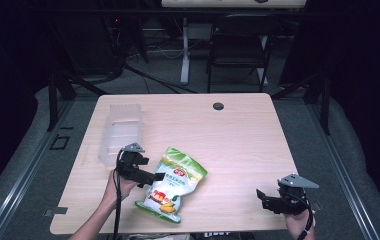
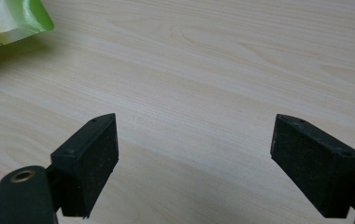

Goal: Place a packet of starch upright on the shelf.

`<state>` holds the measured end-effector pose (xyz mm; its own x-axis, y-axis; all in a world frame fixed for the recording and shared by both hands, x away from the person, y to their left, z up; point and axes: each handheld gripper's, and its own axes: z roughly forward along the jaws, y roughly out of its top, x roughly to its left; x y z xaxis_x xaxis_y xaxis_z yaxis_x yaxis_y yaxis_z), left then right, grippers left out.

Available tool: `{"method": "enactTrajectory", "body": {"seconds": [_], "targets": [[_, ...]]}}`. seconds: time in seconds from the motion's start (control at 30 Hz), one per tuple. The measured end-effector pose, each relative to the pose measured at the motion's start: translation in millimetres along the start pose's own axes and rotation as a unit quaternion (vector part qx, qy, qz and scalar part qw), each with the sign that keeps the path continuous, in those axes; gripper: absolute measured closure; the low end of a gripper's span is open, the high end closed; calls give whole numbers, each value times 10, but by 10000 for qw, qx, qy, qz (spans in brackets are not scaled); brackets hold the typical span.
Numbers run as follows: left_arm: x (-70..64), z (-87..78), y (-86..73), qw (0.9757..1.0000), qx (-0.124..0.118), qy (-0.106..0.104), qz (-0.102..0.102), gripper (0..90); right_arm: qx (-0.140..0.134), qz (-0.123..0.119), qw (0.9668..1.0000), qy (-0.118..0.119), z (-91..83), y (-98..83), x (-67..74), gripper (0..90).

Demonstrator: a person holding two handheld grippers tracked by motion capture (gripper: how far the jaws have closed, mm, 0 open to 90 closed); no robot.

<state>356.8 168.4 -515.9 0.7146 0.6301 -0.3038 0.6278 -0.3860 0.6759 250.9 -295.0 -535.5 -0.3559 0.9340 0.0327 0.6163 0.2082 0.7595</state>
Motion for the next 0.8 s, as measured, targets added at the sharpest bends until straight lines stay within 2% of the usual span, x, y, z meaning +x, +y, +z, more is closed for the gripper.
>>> {"method": "enactTrajectory", "body": {"seconds": [0.07,0.27,0.3,0.47,0.67,0.8], "targets": [[-2,38,37,10000,38,-17,15,24,51,7,10000,16,8,4,-2,144],[16,119,161,9998,141,-121,39,36,127,-213,9996,161,38,30,18,145],[11,165,195,9997,200,-148,55,36,148,-284,9994,155,37,35,23,145],[27,272,252,9993,323,-153,71,39,149,-343,9992,129,28,41,29,144],[105,386,357,9993,366,-71,-10,65,236,-449,9986,137,32,54,43,145],[167,482,414,9991,410,-104,-105,110,246,-471,9984,175,31,55,43,145]]}}
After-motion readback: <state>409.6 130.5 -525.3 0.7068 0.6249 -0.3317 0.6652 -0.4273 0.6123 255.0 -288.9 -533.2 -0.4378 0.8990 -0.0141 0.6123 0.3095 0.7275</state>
